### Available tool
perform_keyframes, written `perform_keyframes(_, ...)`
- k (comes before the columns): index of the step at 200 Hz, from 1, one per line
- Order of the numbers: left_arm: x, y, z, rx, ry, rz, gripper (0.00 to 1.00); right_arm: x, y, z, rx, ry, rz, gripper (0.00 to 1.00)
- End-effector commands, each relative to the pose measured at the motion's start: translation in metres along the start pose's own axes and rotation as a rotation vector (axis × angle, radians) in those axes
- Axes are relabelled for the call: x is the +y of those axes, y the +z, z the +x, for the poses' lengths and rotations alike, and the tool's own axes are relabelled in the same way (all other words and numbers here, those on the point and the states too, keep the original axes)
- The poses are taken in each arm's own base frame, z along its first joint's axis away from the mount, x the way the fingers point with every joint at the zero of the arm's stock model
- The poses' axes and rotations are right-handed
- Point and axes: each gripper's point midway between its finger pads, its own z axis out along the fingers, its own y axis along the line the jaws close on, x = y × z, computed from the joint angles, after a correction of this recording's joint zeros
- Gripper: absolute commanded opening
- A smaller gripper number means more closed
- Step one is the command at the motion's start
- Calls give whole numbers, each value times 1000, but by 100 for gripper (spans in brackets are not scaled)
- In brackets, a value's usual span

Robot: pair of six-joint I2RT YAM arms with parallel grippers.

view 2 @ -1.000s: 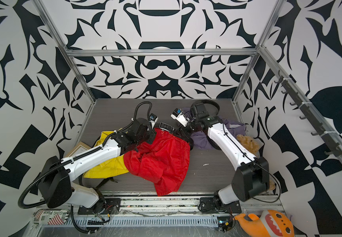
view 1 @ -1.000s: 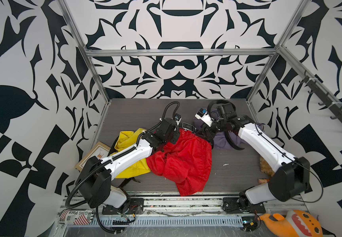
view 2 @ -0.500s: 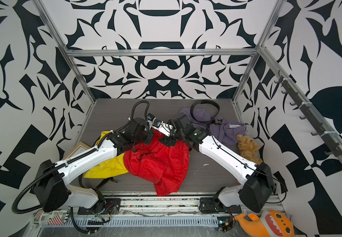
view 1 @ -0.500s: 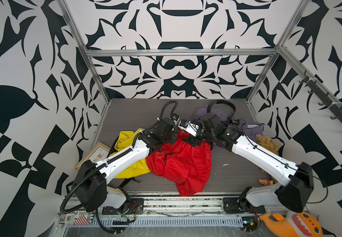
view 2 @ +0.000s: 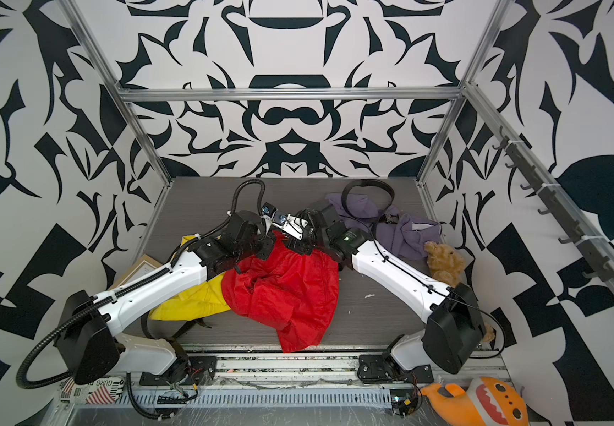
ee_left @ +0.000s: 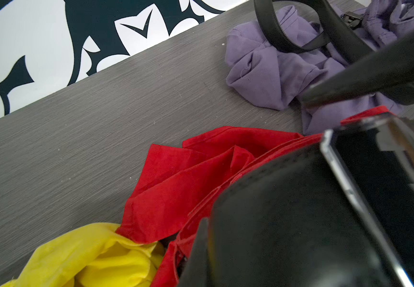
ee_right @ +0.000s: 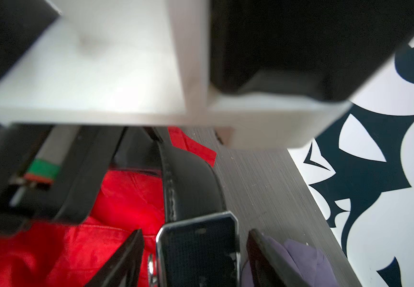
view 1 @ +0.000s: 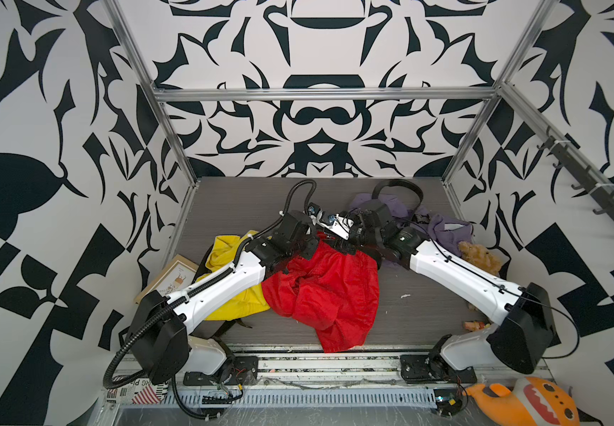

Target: Remove the belt from the trousers

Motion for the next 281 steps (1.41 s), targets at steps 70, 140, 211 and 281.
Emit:
perform_keyframes(70, -5, -13, -18, -52, -31, 42, 0, 0, -1, -21, -78, -27, -79, 67)
perform_keyframes(140, -5, -10, -13, -38, -38, 41, 0, -5, -8, -35, -128, -26, -65, 31)
perform_keyframes(211, 21, 1, 15, 0, -117, -6, 0, -12, -29, -24, -127, 67, -101, 0)
perform_keyframes(281, 80, -19, 13, -81, -311, -73, 0, -14, -45, 20, -24, 176, -101, 0)
